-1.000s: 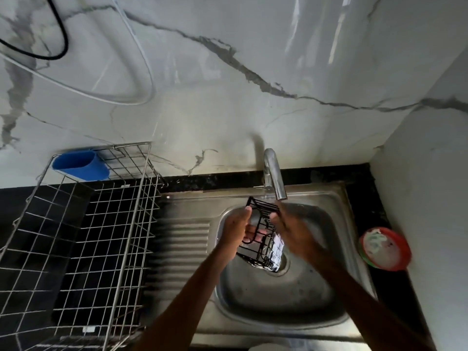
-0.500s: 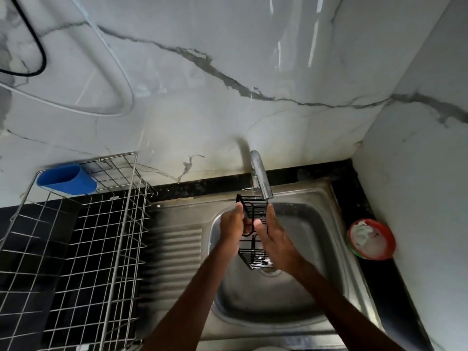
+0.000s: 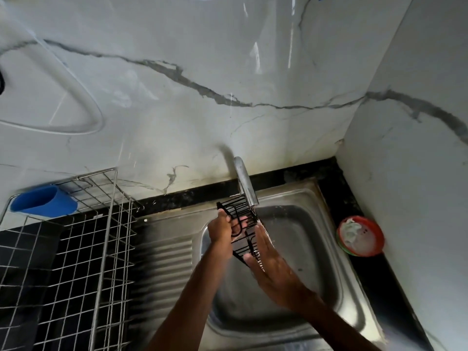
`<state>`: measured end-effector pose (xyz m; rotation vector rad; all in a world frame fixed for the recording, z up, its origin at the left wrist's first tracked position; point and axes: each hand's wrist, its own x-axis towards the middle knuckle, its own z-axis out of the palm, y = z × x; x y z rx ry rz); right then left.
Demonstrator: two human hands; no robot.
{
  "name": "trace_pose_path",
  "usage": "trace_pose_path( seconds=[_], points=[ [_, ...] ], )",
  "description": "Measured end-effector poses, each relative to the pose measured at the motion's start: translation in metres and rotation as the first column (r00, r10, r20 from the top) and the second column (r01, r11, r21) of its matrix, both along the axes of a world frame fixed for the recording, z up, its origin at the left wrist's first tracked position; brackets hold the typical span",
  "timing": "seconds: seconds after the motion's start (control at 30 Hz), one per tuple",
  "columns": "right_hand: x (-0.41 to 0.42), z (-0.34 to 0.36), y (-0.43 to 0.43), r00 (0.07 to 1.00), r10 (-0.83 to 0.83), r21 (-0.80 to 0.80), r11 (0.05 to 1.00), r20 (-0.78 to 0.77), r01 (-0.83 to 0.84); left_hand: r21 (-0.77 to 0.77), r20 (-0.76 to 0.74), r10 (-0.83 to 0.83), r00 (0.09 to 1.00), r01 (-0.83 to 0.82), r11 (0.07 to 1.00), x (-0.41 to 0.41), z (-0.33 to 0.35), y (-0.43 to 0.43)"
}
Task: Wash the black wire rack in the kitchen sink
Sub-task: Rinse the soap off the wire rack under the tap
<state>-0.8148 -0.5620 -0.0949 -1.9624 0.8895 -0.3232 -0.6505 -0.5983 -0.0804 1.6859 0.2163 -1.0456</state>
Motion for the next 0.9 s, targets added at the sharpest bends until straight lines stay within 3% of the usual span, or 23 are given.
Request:
trace_pose_path(
  seconds=[0.23,0.47,0.73,0.9],
  points=[
    [0.008,0.01,-0.021,1.0,-0.018,0.124,0.992,0.006,0.017,0.016,-0.011,0.0,1.0,0.0,1.0,0.002,0.001,-0.004],
    [0.044,0.036,-0.065,0.997,-0.08,0.244,0.966,-0.019,0.082,0.074,0.079,-0.009,0.997,0.003,0.997,0.01,-0.006,-0.01],
    [0.021,0.002,-0.014,0.992,-0.122,0.124,0.985,-0.018,0.124,-0.031,-0.018,0.057,0.998,-0.057,0.998,0.015,-0.007,-0.008],
    [0.005,0.001,-0.002,0.993,-0.118,0.142,0.983,-0.009,0.119,-0.041,-0.036,0.091,0.995,-0.092,0.995,0.013,-0.004,-0.015]
  ],
)
